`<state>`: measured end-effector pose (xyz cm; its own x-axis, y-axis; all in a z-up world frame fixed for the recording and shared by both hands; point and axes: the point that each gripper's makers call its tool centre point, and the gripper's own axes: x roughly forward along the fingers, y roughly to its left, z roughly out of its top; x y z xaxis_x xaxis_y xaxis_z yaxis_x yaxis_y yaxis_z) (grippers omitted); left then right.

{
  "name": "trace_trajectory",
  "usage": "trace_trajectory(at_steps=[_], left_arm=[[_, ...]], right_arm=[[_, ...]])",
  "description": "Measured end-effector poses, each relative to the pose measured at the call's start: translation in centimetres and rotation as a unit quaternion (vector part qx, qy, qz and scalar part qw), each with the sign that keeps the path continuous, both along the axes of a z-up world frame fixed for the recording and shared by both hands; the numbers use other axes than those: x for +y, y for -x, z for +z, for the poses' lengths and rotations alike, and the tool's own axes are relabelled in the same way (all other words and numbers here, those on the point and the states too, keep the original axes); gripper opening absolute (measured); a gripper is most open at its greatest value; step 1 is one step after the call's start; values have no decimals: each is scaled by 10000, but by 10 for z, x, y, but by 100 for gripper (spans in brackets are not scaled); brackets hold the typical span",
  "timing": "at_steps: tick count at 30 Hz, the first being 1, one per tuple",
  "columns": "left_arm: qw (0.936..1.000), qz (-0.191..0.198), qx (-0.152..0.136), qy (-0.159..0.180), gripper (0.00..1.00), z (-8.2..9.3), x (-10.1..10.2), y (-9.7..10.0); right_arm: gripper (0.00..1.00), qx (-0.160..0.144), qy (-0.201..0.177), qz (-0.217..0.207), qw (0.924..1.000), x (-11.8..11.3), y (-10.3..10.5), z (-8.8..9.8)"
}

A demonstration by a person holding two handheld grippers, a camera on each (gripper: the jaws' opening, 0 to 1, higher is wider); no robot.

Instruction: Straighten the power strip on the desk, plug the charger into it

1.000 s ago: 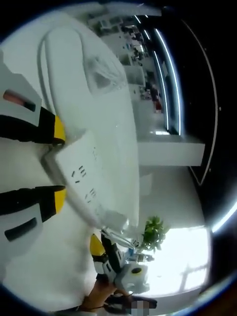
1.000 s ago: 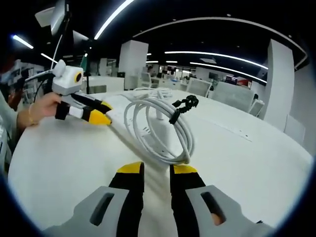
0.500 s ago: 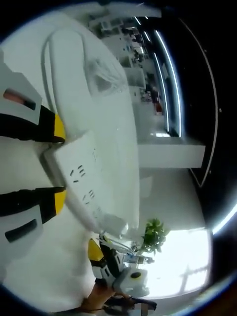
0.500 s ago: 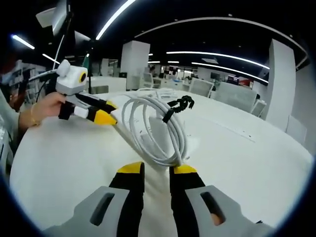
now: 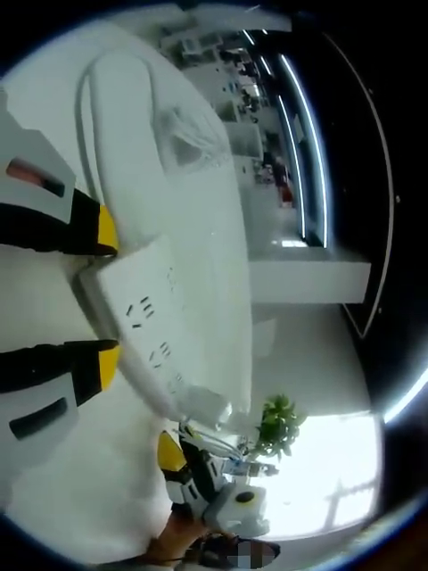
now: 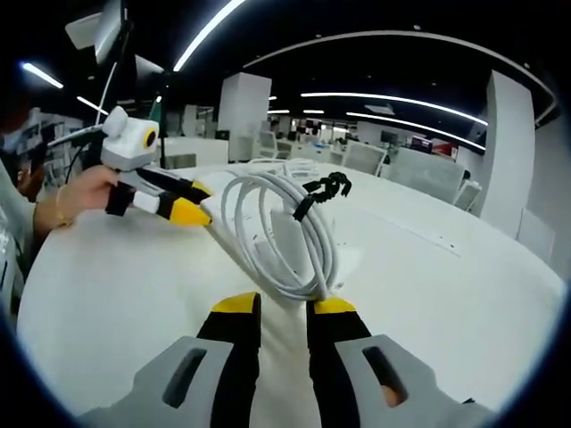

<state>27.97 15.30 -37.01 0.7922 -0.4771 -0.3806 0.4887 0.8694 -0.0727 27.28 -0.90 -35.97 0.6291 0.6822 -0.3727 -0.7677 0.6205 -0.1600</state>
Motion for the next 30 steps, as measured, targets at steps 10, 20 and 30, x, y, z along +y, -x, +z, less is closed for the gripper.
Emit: trace_trajectory(at_steps=[10,20,30], left_arm=[[10000,-7,30,48,41,0,-2,0],[9997,-46,182,137,42,-2,-1,3],[9998,-91,202,8,42,1,-3,9]], right_arm=[[20,101,-80,-11,9999,0,-1,-3],[19,385,-414,-113,9983,-1,-2,-1],[19,565,-569,-278,9964,-9,1,0]])
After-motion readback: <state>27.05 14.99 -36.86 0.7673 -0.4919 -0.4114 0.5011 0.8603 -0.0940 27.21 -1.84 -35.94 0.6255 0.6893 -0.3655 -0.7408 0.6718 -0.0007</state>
